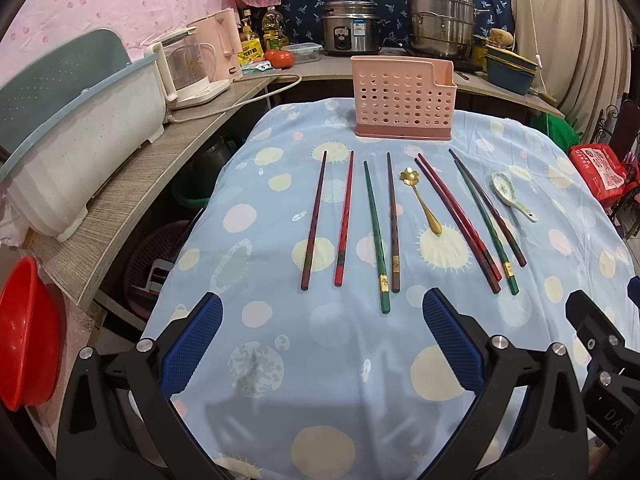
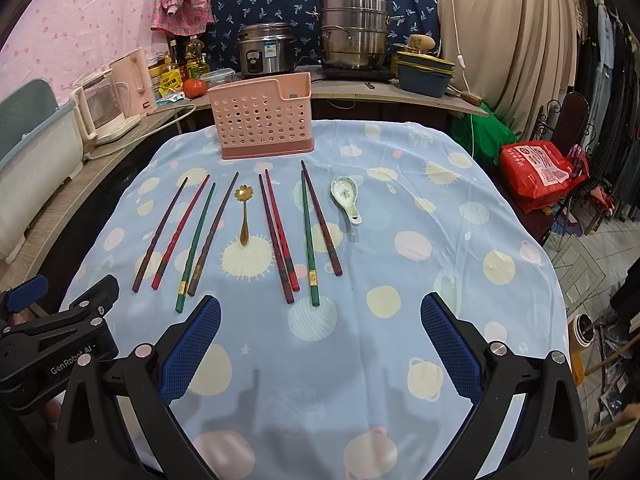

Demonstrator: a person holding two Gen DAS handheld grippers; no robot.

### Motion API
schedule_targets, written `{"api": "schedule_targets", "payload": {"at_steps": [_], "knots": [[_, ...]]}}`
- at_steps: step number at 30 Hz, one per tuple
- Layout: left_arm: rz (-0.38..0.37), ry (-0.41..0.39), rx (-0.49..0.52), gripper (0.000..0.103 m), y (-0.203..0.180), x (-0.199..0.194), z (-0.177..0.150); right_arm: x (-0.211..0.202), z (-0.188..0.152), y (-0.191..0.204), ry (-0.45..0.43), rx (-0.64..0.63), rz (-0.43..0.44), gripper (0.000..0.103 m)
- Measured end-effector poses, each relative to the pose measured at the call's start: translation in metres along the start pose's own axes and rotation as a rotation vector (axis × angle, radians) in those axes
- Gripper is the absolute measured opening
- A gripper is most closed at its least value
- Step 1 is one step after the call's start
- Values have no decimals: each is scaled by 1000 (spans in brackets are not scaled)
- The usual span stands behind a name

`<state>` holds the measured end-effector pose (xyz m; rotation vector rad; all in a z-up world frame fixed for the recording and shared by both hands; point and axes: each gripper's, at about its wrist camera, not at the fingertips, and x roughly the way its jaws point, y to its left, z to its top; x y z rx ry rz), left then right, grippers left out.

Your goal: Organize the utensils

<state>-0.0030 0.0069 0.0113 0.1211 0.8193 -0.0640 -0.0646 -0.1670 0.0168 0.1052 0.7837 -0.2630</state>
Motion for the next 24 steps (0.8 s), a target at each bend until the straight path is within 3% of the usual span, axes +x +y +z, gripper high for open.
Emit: {"api": "schedule_targets", "payload": {"at_steps": [24], "knots": [[-1,4,-7,96,-1,3,-3,-1,1,-1,-4,9,0,96]]}}
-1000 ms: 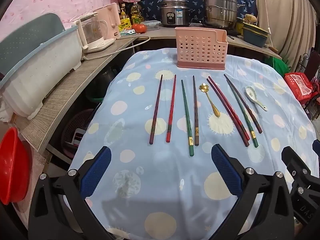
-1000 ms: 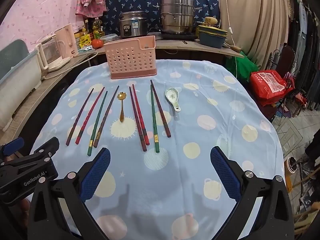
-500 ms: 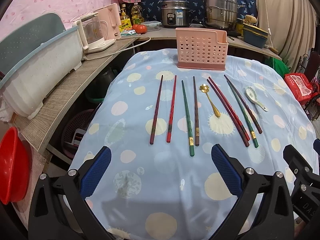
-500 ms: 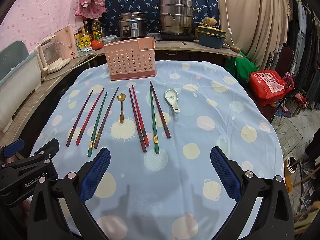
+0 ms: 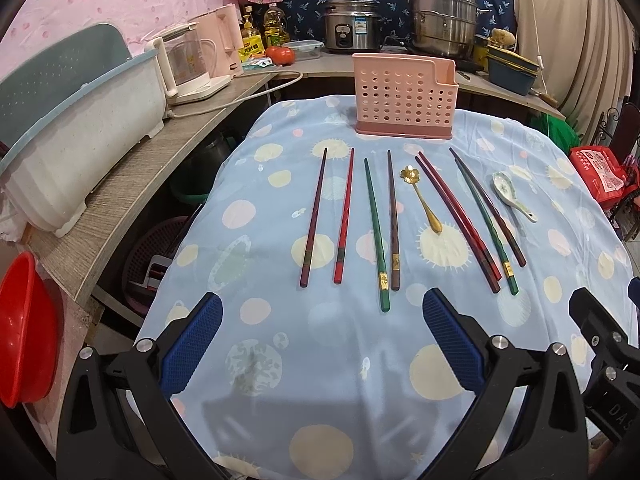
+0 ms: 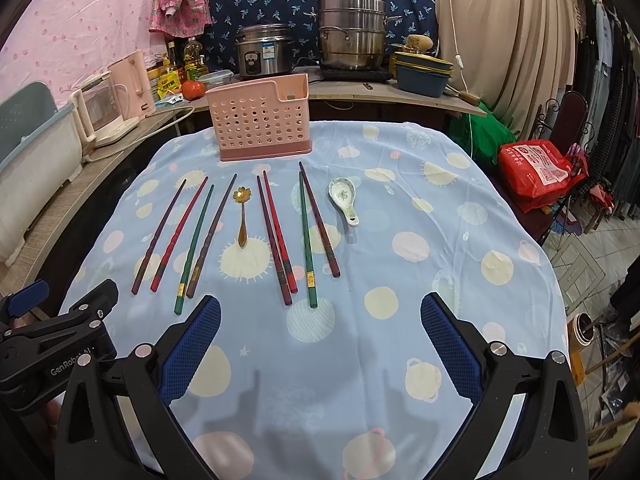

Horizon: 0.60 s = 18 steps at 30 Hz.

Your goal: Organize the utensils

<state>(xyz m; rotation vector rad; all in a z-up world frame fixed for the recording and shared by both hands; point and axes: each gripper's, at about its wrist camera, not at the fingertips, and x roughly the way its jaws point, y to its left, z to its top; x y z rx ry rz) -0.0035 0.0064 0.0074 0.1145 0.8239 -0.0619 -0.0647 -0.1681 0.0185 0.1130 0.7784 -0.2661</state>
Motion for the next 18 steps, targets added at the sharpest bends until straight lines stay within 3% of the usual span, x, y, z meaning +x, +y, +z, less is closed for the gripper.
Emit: {"api": "schedule_targets", "payload": {"at_steps": [18], "knots": [[-6,3,-5,96,0,3,-1,0,1,-3,-2,1,1,96]]}}
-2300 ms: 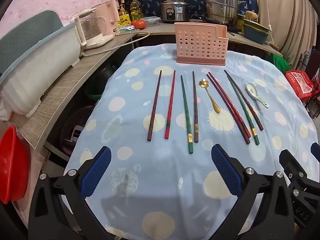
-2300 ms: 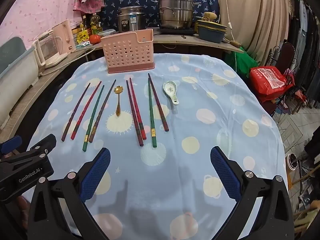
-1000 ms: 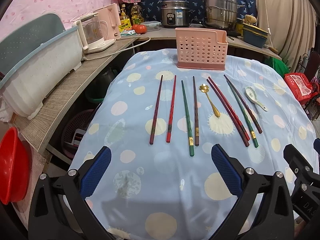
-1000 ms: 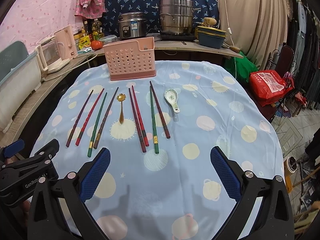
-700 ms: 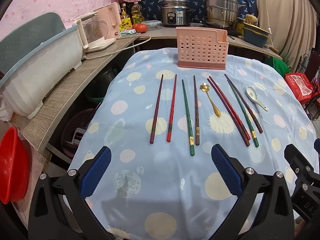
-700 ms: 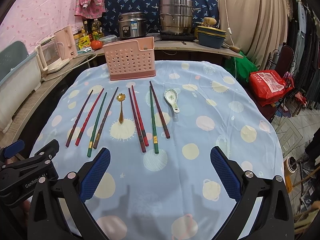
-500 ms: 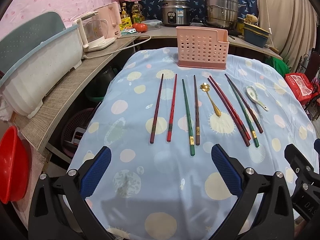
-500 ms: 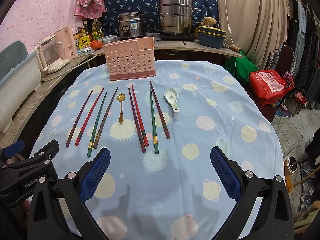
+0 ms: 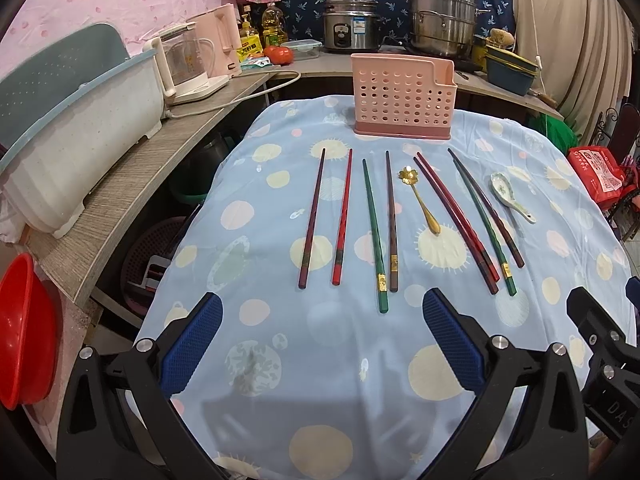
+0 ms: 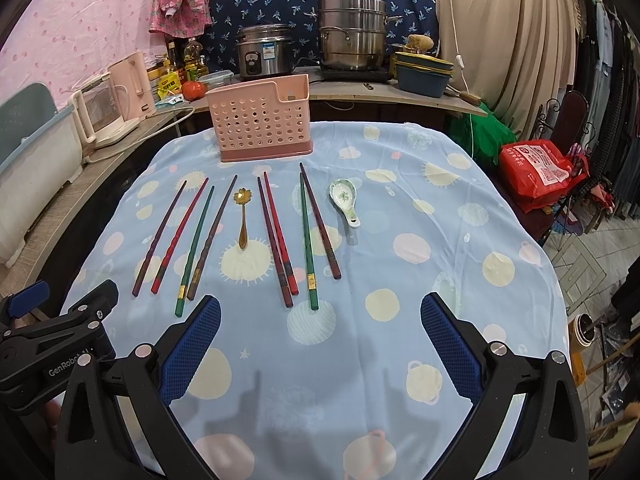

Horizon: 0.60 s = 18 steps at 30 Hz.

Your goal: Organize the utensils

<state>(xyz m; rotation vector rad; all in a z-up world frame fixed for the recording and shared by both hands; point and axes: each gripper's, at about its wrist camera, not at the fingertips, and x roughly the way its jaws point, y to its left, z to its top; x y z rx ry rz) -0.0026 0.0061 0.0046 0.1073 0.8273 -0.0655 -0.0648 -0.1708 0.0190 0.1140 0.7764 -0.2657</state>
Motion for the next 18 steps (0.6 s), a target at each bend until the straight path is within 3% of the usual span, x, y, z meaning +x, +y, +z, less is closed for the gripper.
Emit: {"api": "schedule_targets", "payload": {"at_steps": [18], "knots": [[3,3,1,96,0,1,1,0,0,1,1,0,0,96]]}}
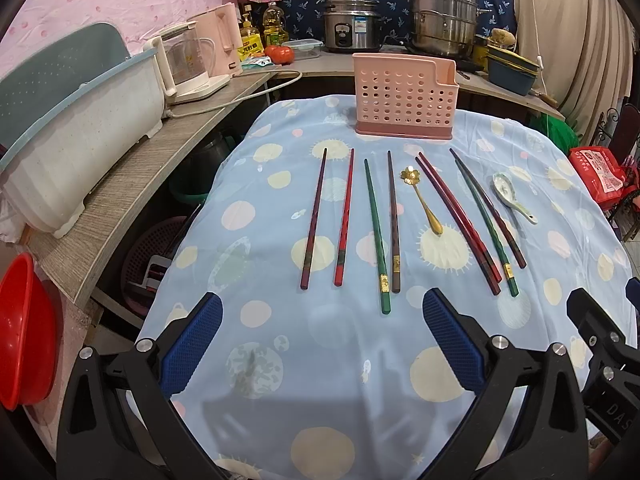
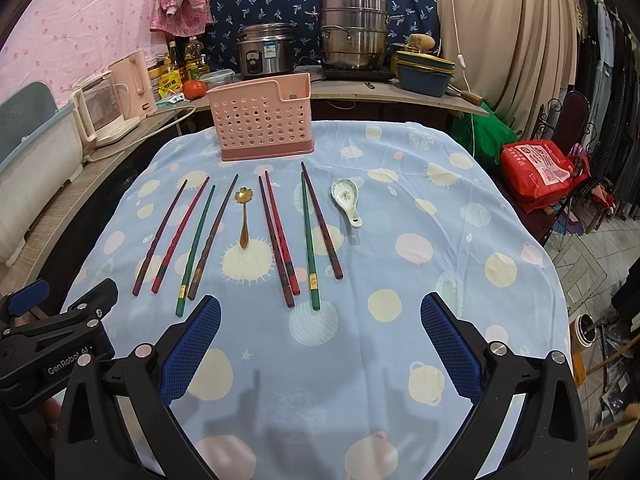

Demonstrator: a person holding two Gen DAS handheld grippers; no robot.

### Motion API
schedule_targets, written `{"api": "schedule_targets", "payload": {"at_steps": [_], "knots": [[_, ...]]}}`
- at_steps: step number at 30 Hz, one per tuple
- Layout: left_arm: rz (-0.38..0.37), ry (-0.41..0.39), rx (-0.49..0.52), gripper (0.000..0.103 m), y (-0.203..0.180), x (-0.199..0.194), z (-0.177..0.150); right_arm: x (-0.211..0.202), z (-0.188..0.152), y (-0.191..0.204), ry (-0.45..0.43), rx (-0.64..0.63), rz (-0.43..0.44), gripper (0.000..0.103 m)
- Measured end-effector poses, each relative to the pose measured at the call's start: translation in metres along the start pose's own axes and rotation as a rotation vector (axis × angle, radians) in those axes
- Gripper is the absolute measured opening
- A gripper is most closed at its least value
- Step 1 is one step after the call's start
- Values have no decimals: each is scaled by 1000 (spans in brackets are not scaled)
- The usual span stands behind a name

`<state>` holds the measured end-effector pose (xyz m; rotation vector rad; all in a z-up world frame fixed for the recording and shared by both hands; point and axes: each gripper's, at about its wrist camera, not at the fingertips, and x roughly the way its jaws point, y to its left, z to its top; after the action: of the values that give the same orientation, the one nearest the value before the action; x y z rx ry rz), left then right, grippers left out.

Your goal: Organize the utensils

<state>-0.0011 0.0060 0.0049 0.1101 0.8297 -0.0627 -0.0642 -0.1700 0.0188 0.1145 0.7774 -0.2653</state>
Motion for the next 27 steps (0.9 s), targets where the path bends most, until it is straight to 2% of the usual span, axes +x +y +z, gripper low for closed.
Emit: {"api": "schedule_targets", "payload": {"at_steps": [20,27], "knots": [[0,4,-1,96,1,1,0,0,0,0,1,0,0,96],[1,22,-24,96,9,13,3,9,-3,-1,18,15,-4,96]]}}
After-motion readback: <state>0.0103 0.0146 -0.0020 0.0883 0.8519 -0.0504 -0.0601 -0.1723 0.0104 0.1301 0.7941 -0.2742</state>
